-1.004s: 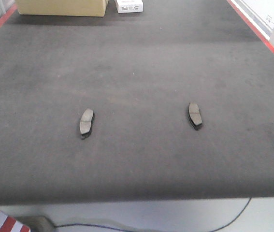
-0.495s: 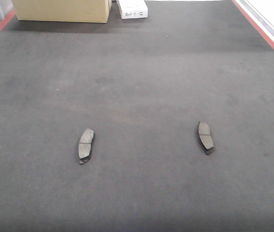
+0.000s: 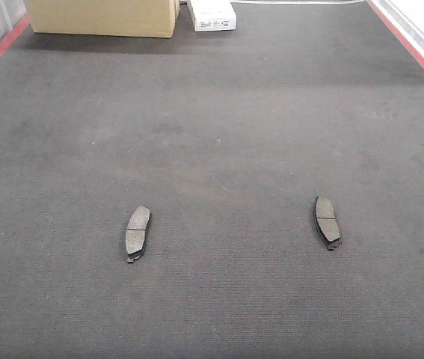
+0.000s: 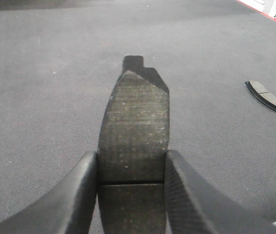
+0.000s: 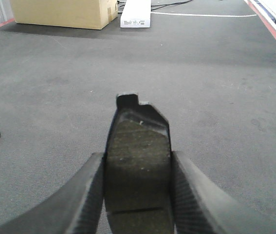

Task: Move and align brake pads A on conveyor
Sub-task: 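Lower the left gripper with its brake pad toward the belt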

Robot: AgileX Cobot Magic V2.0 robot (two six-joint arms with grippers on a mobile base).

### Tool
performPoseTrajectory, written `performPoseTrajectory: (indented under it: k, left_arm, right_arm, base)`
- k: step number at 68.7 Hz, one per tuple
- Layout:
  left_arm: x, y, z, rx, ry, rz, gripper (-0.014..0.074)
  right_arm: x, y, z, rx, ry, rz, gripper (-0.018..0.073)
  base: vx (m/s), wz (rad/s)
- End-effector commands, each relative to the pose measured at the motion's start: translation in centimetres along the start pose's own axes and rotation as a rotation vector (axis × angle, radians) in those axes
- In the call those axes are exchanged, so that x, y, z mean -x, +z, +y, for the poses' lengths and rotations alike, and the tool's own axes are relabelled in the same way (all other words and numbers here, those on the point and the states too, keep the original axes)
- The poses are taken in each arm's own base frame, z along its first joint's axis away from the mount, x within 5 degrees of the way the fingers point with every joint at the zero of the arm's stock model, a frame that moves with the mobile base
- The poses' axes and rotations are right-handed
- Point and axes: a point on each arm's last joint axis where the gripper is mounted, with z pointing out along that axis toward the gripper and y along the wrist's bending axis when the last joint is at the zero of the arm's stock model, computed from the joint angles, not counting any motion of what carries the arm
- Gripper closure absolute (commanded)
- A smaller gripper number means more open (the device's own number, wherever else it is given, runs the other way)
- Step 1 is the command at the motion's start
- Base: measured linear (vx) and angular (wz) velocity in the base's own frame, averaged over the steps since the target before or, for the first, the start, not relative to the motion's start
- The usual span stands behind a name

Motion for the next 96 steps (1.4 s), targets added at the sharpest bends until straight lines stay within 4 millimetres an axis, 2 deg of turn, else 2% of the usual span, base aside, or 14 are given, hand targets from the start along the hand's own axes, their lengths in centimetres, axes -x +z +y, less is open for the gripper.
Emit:
performPoseTrajectory:
  k: [1,41,50,56,66,84,96]
  left_arm:
    - [1.5,-0.3,-0.2,-0.018,-0.003,-0.107,0.0513]
    - [1.6,-0.3,-0.3,-0.026,-0.011,-0.124,0.0513]
    - [2.1,0.1,-0.4,-0.022,0.099,-0.121,0.0513]
    - [2.9,1.4,-0.7,-0.048,0.140,-0.081,0.0513]
    - [4.4,4.9,-1.7,-0.121,0.208,0.001,0.0512]
    - [7.0,13.1,-3.6,-0.270,0.272,0.119,0.0505]
    - [8.2,18.1,-6.2,-0.363,0.314,0.187,0.0503]
  right_arm:
    - [1.6,-0.3,0.1,0.016,-0.025,-0.107,0.0528]
    - [1.6,-0.3,0.1,0.016,-0.025,-0.107,0.0528]
    - [1.6,-0.3,0.1,0.016,-0.025,-0.107,0.0528]
    - [1.6,-0.3,0.1,0.016,-0.025,-0.107,0.0528]
    - [1.6,-0.3,0.1,0.016,-0.025,-0.108,0.0528]
    - [1.6,-0.3,0.1,0.016,-0.025,-0.108,0.0528]
    - [1.6,-0.3,0.1,0.016,-0.025,-0.108,0.0528]
  base:
    - [0.00,0.00]
    - [0.00,0.00]
    - [0.00,0.00]
    - [0.00,0.00]
    - [0.00,0.00]
    - [0.00,0.00]
    - [0.00,0.00]
